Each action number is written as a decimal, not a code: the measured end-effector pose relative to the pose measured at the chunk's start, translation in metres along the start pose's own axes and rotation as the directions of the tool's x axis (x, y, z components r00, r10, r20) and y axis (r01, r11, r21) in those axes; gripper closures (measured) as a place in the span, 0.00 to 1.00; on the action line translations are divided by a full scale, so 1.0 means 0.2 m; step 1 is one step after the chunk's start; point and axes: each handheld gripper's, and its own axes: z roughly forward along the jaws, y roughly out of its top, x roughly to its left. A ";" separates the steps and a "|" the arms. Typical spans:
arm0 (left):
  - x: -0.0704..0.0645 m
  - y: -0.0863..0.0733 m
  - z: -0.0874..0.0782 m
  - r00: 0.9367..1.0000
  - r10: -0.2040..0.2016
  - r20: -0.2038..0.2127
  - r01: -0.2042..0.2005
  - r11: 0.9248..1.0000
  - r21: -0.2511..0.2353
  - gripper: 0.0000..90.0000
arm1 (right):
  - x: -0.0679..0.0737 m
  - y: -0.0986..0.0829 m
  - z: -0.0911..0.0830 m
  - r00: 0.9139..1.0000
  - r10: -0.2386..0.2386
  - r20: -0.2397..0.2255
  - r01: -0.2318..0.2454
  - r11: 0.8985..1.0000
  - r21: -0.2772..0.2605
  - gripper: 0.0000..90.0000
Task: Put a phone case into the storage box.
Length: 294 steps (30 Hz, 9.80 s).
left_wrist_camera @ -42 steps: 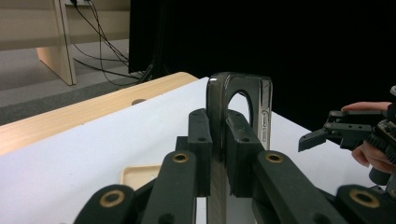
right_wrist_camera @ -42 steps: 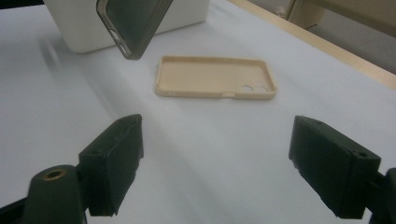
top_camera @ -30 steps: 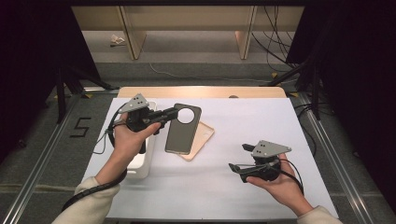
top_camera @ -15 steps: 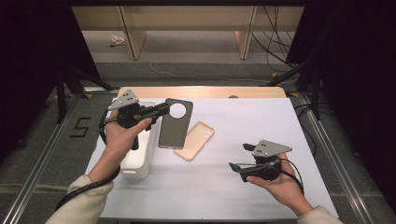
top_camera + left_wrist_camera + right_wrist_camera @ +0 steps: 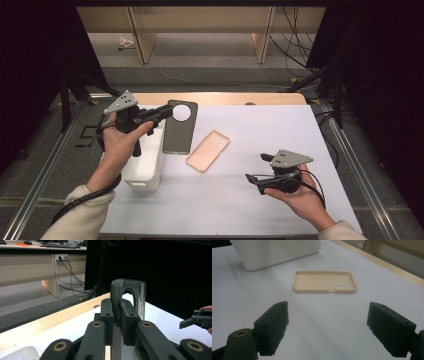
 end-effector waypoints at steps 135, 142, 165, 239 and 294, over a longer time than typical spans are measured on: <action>0.64 0.00 0.00 0.969 -0.040 -0.244 0.053 0.997 0.048 0.91 | -0.01 -0.01 0.01 1.000 0.014 -0.002 -0.014 1.000 0.004 0.20; 0.65 0.00 0.01 0.968 -0.046 -0.248 0.060 0.997 0.048 0.91 | -0.02 -0.01 0.01 1.000 0.014 -0.001 -0.014 1.000 0.006 0.21; 0.69 -0.02 0.08 0.963 -0.062 -0.261 0.081 0.995 0.060 0.91 | -0.02 -0.01 0.01 1.000 0.017 -0.004 -0.017 1.000 0.003 0.21; 0.82 -0.22 0.19 0.935 -0.148 -0.321 0.190 0.976 0.105 0.87 | -0.02 -0.02 0.01 1.000 0.014 -0.009 -0.014 1.000 0.003 0.21; 0.47 -0.16 -0.15 0.927 -0.004 -0.374 0.071 0.983 0.167 0.00 | -0.02 -0.01 0.02 1.000 0.009 -0.001 -0.009 1.000 0.006 0.19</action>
